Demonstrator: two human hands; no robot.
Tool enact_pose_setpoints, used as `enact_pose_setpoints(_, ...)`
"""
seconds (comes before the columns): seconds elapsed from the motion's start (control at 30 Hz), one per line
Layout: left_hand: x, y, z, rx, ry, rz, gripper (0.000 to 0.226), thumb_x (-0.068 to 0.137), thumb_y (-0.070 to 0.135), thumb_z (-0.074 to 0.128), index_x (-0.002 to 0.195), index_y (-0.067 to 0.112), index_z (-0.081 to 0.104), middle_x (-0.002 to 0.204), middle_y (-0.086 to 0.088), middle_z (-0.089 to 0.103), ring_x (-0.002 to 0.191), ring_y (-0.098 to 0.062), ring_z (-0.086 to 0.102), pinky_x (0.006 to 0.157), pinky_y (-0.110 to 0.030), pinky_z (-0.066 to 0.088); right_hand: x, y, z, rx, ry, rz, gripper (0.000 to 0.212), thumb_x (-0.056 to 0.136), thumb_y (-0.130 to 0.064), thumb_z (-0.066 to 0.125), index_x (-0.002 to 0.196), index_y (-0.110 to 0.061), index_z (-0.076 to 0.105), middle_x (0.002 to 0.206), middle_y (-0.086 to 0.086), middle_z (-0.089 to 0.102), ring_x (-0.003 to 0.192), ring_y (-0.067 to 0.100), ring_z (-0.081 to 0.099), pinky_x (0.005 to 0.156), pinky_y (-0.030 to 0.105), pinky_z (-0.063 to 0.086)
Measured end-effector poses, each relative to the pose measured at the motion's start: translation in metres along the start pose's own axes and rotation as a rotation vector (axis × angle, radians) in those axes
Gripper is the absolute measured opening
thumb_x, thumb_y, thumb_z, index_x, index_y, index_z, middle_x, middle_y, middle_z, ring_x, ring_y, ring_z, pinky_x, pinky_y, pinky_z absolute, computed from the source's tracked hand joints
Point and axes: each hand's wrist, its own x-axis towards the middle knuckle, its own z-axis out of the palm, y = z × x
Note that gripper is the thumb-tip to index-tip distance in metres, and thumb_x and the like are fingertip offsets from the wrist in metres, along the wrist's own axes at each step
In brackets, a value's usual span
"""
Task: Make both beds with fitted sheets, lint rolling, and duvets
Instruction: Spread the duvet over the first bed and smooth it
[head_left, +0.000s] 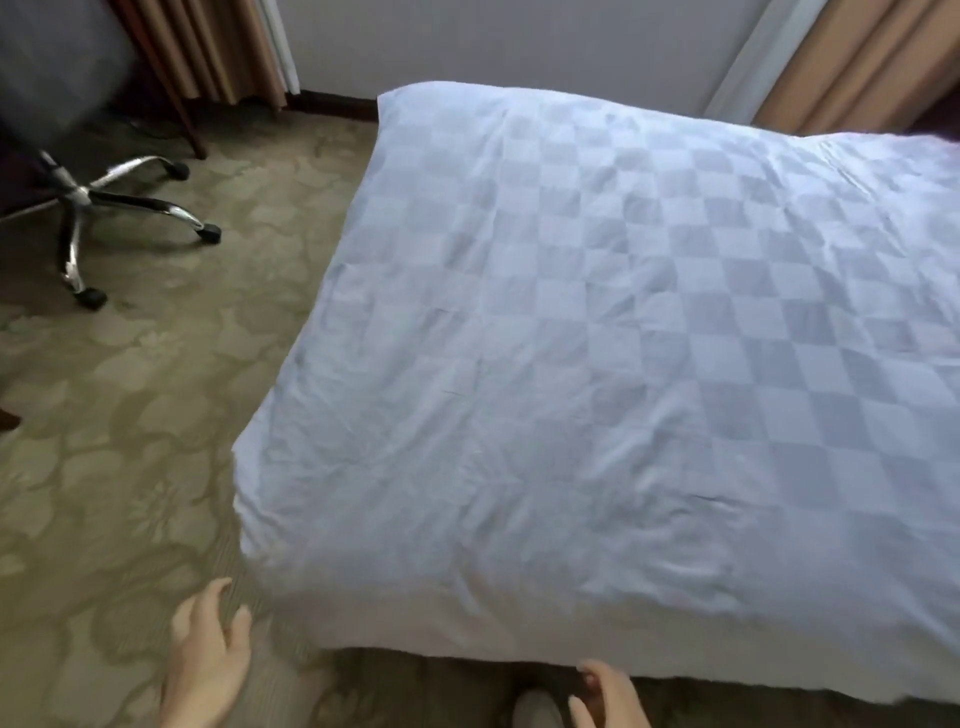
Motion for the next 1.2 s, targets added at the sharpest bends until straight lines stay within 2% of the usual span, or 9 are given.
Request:
enact_pose_setpoints(0.1, -0.004, 0.022, 0.026, 0.110, -0.190, 0.248, 0.069, 0.094, 0.014, 0.053, 0.150, 0.027, 0.016, 0.159, -0.006, -0.002, 0.146, -0.023, 0.006, 0.114, -0.047, 0.020, 0.002, -0.014, -0.006, -0.072, 0.005, -0.011, 0.044, 0.092, -0.020, 0.058, 0.133, -0.027, 0.043, 0.137, 0.000, 0.039, 0.125, 0.019, 0.045, 0.099, 0.024, 0.037)
enact_pose_setpoints(0.2, -0.002, 0.054, 0.050, 0.252, -0.402, 0.090, 0.076, 0.092, 0.017, 0.052, 0.152, 0.017, 0.004, 0.156, -0.021, 0.010, 0.139, -0.036, 0.027, 0.107, -0.040, 0.032, 0.035, -0.017, -0.033, -0.162, -0.237, 0.002, 0.036, 0.096, -0.026, 0.051, 0.132, -0.026, 0.046, 0.135, -0.005, 0.037, 0.126, 0.014, 0.043, 0.101, 0.026, 0.035)
enact_pose_setpoints(0.33, -0.035, 0.129, 0.068, 0.351, -0.136, 0.294, 0.068, 0.094, 0.021, 0.046, 0.152, 0.017, 0.011, 0.158, -0.014, 0.004, 0.142, -0.031, 0.017, 0.104, -0.046, 0.033, 0.071, -0.031, -0.065, -0.156, -0.081, -0.101, 0.020, 0.099, -0.026, 0.042, 0.103, -0.020, 0.061, 0.103, -0.005, 0.059, 0.095, 0.007, 0.055, 0.083, 0.023, 0.042)
enact_pose_setpoints(0.43, -0.059, 0.164, 0.096, 0.493, -0.373, 0.626, 0.068, 0.099, 0.031, 0.038, 0.147, 0.040, -0.010, 0.154, 0.010, -0.026, 0.145, -0.015, -0.017, 0.112, -0.045, 0.023, 0.080, -0.019, -0.076, -0.398, -0.059, -0.168, 0.054, 0.095, -0.036, 0.048, 0.145, -0.031, 0.029, 0.153, -0.006, 0.026, 0.140, 0.016, 0.025, 0.106, 0.035, 0.036)
enact_pose_setpoints(0.53, -0.073, 0.167, 0.126, 0.775, -0.654, 0.466, 0.081, 0.096, 0.037, 0.041, 0.148, 0.024, -0.020, 0.151, -0.001, -0.036, 0.144, -0.028, -0.022, 0.113, -0.050, 0.020, 0.075, 0.016, -0.104, -0.550, -0.320, -0.200, 0.104, 0.058, -0.060, 0.073, 0.147, -0.035, 0.026, 0.156, -0.005, 0.024, 0.132, 0.020, 0.037, 0.085, 0.046, 0.052)
enact_pose_setpoints(0.63, -0.100, 0.197, 0.120, 0.803, -0.779, 0.496, 0.063, 0.097, 0.038, 0.040, 0.149, 0.010, 0.018, 0.157, -0.013, 0.009, 0.143, -0.028, 0.020, 0.112, -0.035, 0.029, 0.043, 0.034, -0.152, -0.332, -0.429, -0.087, 0.050, 0.091, -0.028, 0.051, 0.140, -0.027, 0.042, 0.153, -0.003, 0.027, 0.139, 0.011, 0.031, 0.112, 0.029, 0.028)
enact_pose_setpoints(0.77, -0.135, 0.267, 0.089, 0.667, -0.805, 0.640, 0.035, 0.100, 0.026, 0.039, 0.132, 0.019, 0.051, 0.132, 0.004, 0.055, 0.120, -0.013, 0.052, 0.096, -0.024, 0.041, 0.013, 0.025, -0.213, -0.162, -0.430, 0.074, 0.033, 0.097, -0.026, 0.047, 0.129, -0.021, 0.054, 0.134, -0.005, 0.051, 0.125, 0.012, 0.046, 0.103, 0.023, 0.035)
enact_pose_setpoints(0.93, -0.161, 0.339, 0.072, 0.499, -0.747, 0.753, 0.021, 0.098, 0.022, 0.046, 0.110, 0.018, 0.062, 0.106, 0.003, 0.065, 0.093, -0.012, 0.058, 0.080, -0.026, 0.046, 0.007, -0.005, -0.284, 0.080, -0.196, 0.170, 0.025, 0.099, -0.027, 0.044, 0.120, -0.021, 0.058, 0.117, -0.005, 0.058, 0.110, 0.011, 0.053, 0.094, 0.026, 0.044)
enact_pose_setpoints(1.2, -0.186, 0.405, 0.065, 0.638, -1.031, 0.894, 0.021, 0.095, 0.018, 0.048, 0.110, 0.015, 0.062, 0.100, 0.003, 0.060, 0.087, -0.012, 0.056, 0.076, -0.018, 0.038, -0.057, -0.031, -0.333, 0.345, 0.129, 0.385, 0.024, 0.099, -0.022, 0.045, 0.116, -0.019, 0.061, 0.114, -0.003, 0.060, 0.100, 0.008, 0.052, 0.080, 0.019, 0.041)
